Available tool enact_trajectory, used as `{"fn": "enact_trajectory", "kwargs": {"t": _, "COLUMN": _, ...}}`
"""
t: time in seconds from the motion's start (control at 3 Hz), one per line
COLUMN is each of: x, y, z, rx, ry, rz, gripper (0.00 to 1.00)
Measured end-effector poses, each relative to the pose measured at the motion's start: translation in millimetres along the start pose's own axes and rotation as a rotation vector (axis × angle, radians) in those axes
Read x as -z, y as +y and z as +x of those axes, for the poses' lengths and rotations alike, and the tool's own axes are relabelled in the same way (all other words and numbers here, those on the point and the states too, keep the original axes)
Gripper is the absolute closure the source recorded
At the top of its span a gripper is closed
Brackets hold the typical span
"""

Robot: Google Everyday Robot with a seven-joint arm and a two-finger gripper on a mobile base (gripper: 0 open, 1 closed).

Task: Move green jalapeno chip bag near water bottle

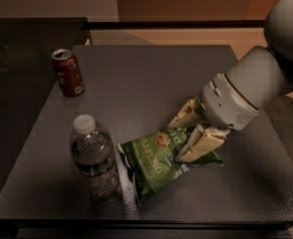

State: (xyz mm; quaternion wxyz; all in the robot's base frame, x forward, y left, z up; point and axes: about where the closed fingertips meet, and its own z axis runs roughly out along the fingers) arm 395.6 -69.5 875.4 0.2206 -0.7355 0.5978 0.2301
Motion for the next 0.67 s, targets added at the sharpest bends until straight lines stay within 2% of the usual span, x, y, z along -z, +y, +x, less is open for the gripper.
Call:
{"fn": "enact_trajectory", "kwargs": {"t": 0.33, "x": -0.5, "y": 0.1, "z": -1.4, "rx": 0.003, "ry": 0.001, "rz": 0.0, "gripper": 0.0}}
{"fn": "enact_trajectory", "kwargs": {"t": 0.67, "x": -0.6, "y": 0.1, "z": -1.4, "rx": 0.003, "ry": 0.001, "rz": 0.0, "gripper": 0.0}}
